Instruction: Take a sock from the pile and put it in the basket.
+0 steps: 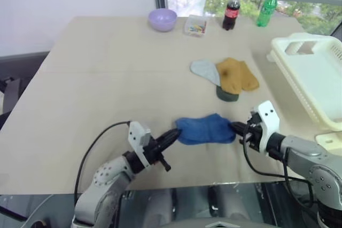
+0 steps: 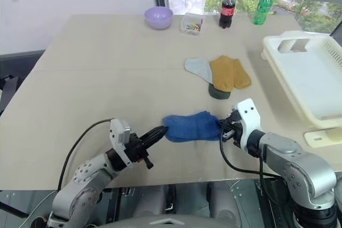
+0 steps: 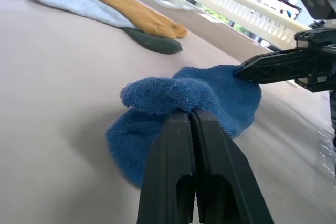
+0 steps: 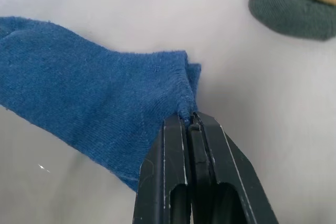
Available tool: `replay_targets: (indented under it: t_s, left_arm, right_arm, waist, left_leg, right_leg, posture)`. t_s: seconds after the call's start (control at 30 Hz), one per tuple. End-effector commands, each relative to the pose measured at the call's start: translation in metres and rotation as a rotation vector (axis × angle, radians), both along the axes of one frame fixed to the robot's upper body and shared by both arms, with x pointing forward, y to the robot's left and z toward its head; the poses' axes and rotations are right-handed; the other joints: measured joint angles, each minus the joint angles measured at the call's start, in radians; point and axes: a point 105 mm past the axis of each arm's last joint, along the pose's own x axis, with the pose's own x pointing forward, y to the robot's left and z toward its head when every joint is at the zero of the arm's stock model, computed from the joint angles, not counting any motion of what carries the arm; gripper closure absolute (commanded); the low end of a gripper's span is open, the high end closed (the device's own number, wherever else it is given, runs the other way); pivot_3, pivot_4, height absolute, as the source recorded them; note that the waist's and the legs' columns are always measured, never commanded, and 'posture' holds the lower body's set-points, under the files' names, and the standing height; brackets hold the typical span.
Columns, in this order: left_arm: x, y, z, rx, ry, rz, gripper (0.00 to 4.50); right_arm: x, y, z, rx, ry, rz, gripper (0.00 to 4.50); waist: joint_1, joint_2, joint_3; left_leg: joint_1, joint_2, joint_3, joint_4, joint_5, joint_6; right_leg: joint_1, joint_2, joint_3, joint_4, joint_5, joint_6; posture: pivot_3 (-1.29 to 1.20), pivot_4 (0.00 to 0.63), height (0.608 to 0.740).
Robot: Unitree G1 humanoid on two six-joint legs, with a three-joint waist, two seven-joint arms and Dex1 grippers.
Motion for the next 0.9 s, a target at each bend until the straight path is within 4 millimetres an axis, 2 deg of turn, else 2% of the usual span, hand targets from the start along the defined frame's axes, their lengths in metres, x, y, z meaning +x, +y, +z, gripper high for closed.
replay_targets:
  t_s: [0.03,0.1,0.2,0.3,0.37,0.6,0.73,0.9]
  left_arm:
    - [0.000,-0.006,0.001,0.039,-0.009,-0.018,4.46]
    - [0.002,-0.006,-0.004,0.068,0.002,-0.015,4.46]
    - [0.004,-0.007,-0.009,0.085,0.017,-0.010,4.50]
    - [0.009,-0.007,-0.012,0.101,0.017,0.011,4.50]
    - [0.012,-0.008,-0.008,0.101,-0.001,0.017,4.50]
    - [0.014,-0.010,0.012,0.122,-0.127,-0.035,4.50]
    - [0.014,-0.006,0.022,0.138,-0.153,-0.056,4.50]
    - [0.014,-0.006,0.030,0.158,-0.156,-0.086,4.50]
  right_arm:
    - [-0.001,-0.001,0.005,-0.007,-0.033,-0.001,4.50]
    - [-0.002,-0.001,0.003,-0.007,-0.023,-0.001,4.50]
    - [-0.004,0.000,0.001,-0.006,-0.010,0.012,3.64]
    - [-0.002,-0.002,0.005,-0.020,-0.055,0.014,2.27]
    - [-0.001,-0.001,0.011,-0.033,-0.111,0.037,1.90]
    - [0.003,0.016,0.040,-0.106,-0.396,0.261,1.90]
    - [0.005,0.025,0.035,-0.119,-0.418,0.335,1.90]
    - [0.010,0.047,0.027,-0.093,-0.477,0.437,1.90]
  waist:
    - [0.000,0.000,0.000]
    - [0.000,0.000,0.000]
    - [0.000,0.000,0.000]
    - [0.000,0.000,0.000]
    - [0.000,0.000,0.000]
    - [-0.002,0.000,0.000]
    - [0.001,0.000,0.000]
    - [0.001,0.000,0.000]
  left_leg:
    - [0.000,0.000,0.000,0.000,0.000,0.000]
    - [0.000,0.000,0.000,0.000,0.000,0.000]
    - [0.000,0.000,0.000,0.000,0.000,0.000]
    - [0.000,0.000,0.000,0.000,0.000,0.000]
    - [0.000,0.000,0.000,0.000,0.000,0.000]
    - [0.001,0.000,0.000,0.000,0.000,0.000]
    - [0.001,0.000,0.000,0.000,0.000,0.000]
    - [0.001,0.000,0.000,0.000,0.000,0.000]
  right_leg:
    - [0.000,0.000,0.000,0.000,0.000,0.000]
    - [0.000,0.000,0.000,0.000,0.000,0.000]
    - [0.000,0.000,0.000,0.000,0.000,0.001]
    - [0.000,0.000,0.000,0.000,0.000,0.001]
    - [0.000,0.000,0.000,0.000,0.000,0.001]
    - [0.000,0.000,0.000,0.000,-0.001,0.002]
    - [0.000,0.001,0.000,0.000,-0.001,0.001]
    - [0.001,0.001,0.000,0.000,0.001,-0.001]
  posture:
    - [0.00,0.150,0.729]
    - [0.00,0.150,0.729]
    - [0.00,0.150,0.729]
    - [0.00,0.150,0.729]
    - [0.00,0.150,0.729]
    - [0.00,0.150,0.729]
    - [0.00,0.150,0.729]
    - [0.00,0.150,0.729]
